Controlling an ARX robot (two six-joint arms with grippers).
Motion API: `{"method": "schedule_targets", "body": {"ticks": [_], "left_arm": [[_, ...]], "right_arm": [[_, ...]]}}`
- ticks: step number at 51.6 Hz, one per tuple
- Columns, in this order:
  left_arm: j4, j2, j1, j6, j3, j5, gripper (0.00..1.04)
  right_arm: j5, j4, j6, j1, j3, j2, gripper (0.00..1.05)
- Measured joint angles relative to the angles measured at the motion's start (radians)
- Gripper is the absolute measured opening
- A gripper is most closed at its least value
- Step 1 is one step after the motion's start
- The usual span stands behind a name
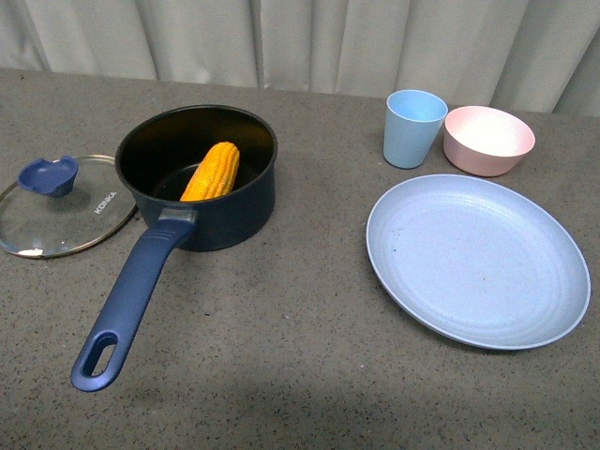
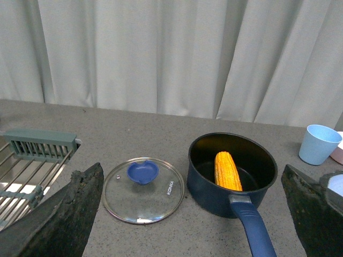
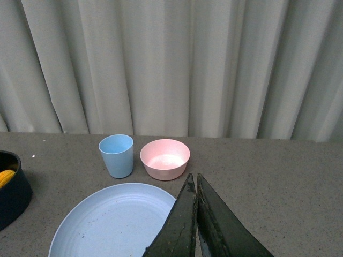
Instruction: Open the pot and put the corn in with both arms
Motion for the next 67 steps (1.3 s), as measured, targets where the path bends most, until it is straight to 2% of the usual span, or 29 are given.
{"method": "schedule_targets", "body": {"ticks": [30,35,47,49,67], "left_arm": [[0.000,0.000,0.000,0.000,0.000,0.000,0.98],[0.000,0.000,0.000,0.000,0.000,0.000,0.98],[0.000,0.000,0.000,0.000,0.000,0.000,0.98],[0.000,0.000,0.000,0.000,0.000,0.000,0.98],[0.000,0.000,0.000,0.000,0.000,0.000,0.98]], "right_arm": [[0.000,-0.201,0.000,0.000,0.000,-0.203,0.01],[-0.002,-0.357,0.000,0.000,0.001,-0.322,0.01],[-0.002,-0.378,0.000,0.000,0.001,-0.373,0.01],[-0.002,-0.378,-0.002,0.000,0.001,-0.373,0.03],[-0.002,-0.378,-0.002,0.000,0.001,-0.374,0.57]]}}
